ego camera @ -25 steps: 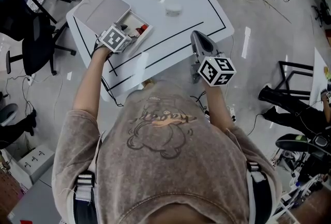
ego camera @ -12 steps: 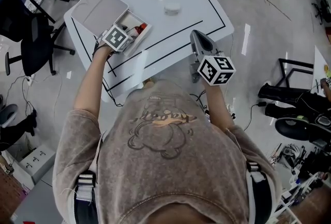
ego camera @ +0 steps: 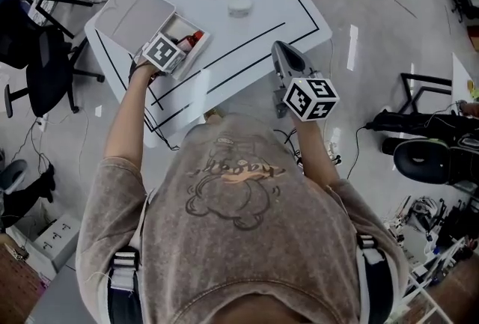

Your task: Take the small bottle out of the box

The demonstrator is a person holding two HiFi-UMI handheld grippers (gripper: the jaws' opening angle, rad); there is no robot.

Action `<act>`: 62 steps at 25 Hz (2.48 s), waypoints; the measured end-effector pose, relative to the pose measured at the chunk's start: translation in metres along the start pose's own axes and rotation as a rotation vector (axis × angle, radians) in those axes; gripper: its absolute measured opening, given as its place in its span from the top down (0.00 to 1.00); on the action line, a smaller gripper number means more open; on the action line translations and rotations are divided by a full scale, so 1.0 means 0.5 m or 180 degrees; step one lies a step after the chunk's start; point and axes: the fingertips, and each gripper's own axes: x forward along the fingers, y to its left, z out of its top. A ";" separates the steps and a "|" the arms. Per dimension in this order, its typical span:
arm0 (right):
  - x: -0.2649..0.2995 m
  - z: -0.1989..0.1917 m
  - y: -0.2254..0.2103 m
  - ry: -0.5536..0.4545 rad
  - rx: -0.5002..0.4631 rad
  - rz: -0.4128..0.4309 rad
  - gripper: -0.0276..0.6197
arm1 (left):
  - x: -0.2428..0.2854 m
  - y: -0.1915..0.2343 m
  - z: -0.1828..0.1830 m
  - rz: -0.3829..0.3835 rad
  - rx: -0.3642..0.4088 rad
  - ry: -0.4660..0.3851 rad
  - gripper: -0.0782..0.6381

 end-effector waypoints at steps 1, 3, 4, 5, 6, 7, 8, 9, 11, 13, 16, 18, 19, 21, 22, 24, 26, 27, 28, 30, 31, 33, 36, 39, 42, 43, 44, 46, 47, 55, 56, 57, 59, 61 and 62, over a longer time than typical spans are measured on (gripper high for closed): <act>-0.005 0.000 -0.004 -0.0008 -0.0001 -0.0016 0.96 | 0.001 0.000 0.000 0.0000 -0.0014 0.0019 0.59; -0.015 0.000 -0.011 -0.0022 -0.0001 -0.0042 0.96 | 0.006 0.001 -0.004 0.0011 -0.0064 0.0058 0.59; -0.020 0.000 -0.014 -0.0025 -0.0003 -0.0053 0.96 | 0.006 0.001 -0.004 0.0024 -0.0094 0.0055 0.60; -0.024 0.000 -0.017 -0.0026 -0.0008 -0.0063 0.96 | 0.004 0.002 -0.002 0.0040 -0.0134 0.0035 0.60; -0.028 0.000 -0.020 -0.0028 -0.0015 -0.0073 0.96 | -0.001 0.004 0.001 0.0055 -0.0192 0.0004 0.60; -0.032 0.000 -0.023 -0.0027 -0.0023 -0.0082 0.96 | -0.009 0.006 0.005 0.0068 -0.0258 -0.0035 0.60; -0.036 -0.001 -0.025 -0.0025 -0.0032 -0.0089 0.96 | -0.018 0.007 0.010 0.0071 -0.0311 -0.0086 0.60; -0.040 -0.002 -0.025 -0.0020 -0.0040 -0.0094 0.96 | -0.029 0.007 0.016 0.0063 -0.0342 -0.0144 0.60; -0.046 -0.003 -0.026 -0.0013 -0.0055 -0.0099 0.96 | -0.050 0.006 0.028 0.0038 -0.0353 -0.0238 0.60; -0.049 -0.001 -0.025 -0.0018 -0.0067 -0.0094 0.96 | -0.069 0.007 0.036 0.0045 -0.0352 -0.0296 0.60; -0.046 0.003 -0.019 -0.0036 -0.0095 -0.0064 0.96 | -0.093 0.012 0.044 0.0098 -0.0391 -0.0400 0.61; -0.043 0.004 -0.014 -0.0032 -0.0117 -0.0044 0.96 | -0.107 0.015 0.047 0.0145 -0.0424 -0.0466 0.61; -0.042 0.005 -0.013 -0.0027 -0.0125 -0.0035 0.96 | -0.113 0.016 0.048 0.0176 -0.0438 -0.0500 0.61; -0.038 0.004 -0.010 -0.0018 -0.0134 -0.0012 0.96 | -0.125 0.020 0.053 0.0249 -0.0460 -0.0578 0.61; -0.035 0.003 -0.009 -0.0015 -0.0136 0.0001 0.96 | -0.132 0.021 0.057 0.0290 -0.0469 -0.0625 0.61; -0.030 0.000 -0.007 -0.0010 -0.0137 0.0023 0.96 | -0.147 0.024 0.067 0.0363 -0.0482 -0.0742 0.61; -0.025 -0.001 -0.004 -0.0003 -0.0137 0.0045 0.96 | -0.162 0.023 0.081 0.0399 -0.0491 -0.0883 0.62; -0.023 -0.002 -0.002 0.0001 -0.0140 0.0057 0.96 | -0.170 0.021 0.088 0.0410 -0.0495 -0.0943 0.62; -0.021 -0.001 0.000 0.0003 -0.0146 0.0071 0.96 | -0.177 0.019 0.095 0.0424 -0.0500 -0.0990 0.62; -0.016 0.001 0.004 0.0002 -0.0157 0.0097 0.96 | -0.193 0.017 0.107 0.0477 -0.0498 -0.1074 0.62; -0.013 0.002 0.006 -0.0001 -0.0160 0.0107 0.96 | -0.201 0.017 0.114 0.0513 -0.0492 -0.1125 0.62; -0.009 0.003 0.009 -0.0007 -0.0163 0.0119 0.96 | -0.219 0.016 0.129 0.0576 -0.0496 -0.1265 0.62; -0.006 0.004 0.012 -0.0008 -0.0162 0.0128 0.96 | -0.250 0.010 0.157 0.0628 -0.0575 -0.1569 0.62; -0.004 0.004 0.012 -0.0009 -0.0161 0.0126 0.96 | -0.286 0.000 0.187 0.0659 -0.0685 -0.1938 0.62; -0.005 0.005 0.010 -0.0018 -0.0162 0.0114 0.96 | -0.319 -0.012 0.215 0.0674 -0.0753 -0.2278 0.62; -0.006 0.005 0.010 -0.0021 -0.0162 0.0107 0.96 | -0.329 -0.018 0.222 0.0669 -0.0773 -0.2378 0.62; -0.006 0.005 0.010 -0.0023 -0.0160 0.0101 0.96 | -0.339 -0.024 0.229 0.0653 -0.0794 -0.2472 0.62; -0.008 0.006 0.011 -0.0027 -0.0158 0.0090 0.96 | -0.355 -0.036 0.241 0.0580 -0.0851 -0.2630 0.62; -0.008 0.006 0.012 -0.0029 -0.0156 0.0087 0.96 | -0.360 -0.042 0.245 0.0538 -0.0883 -0.2690 0.62; -0.009 0.001 0.011 -0.0037 -0.0145 0.0067 0.96 | -0.366 -0.068 0.263 0.0556 -0.0899 -0.2918 0.63; -0.008 0.000 0.009 -0.0039 -0.0140 0.0058 0.96 | -0.366 -0.070 0.264 0.0580 -0.0890 -0.2937 0.63; -0.008 0.000 0.008 -0.0041 -0.0135 0.0050 0.96 | -0.366 -0.072 0.264 0.0607 -0.0879 -0.2953 0.63; -0.009 0.000 0.012 -0.0043 -0.0131 0.0045 0.96 | -0.365 -0.078 0.263 0.0655 -0.0843 -0.2975 0.63; -0.009 -0.001 0.016 -0.0043 -0.0128 0.0048 0.96 | -0.361 -0.086 0.263 0.0671 -0.0809 -0.2979 0.63; -0.009 -0.002 0.017 -0.0042 -0.0126 0.0049 0.96 | -0.358 -0.091 0.264 0.0673 -0.0798 -0.2976 0.63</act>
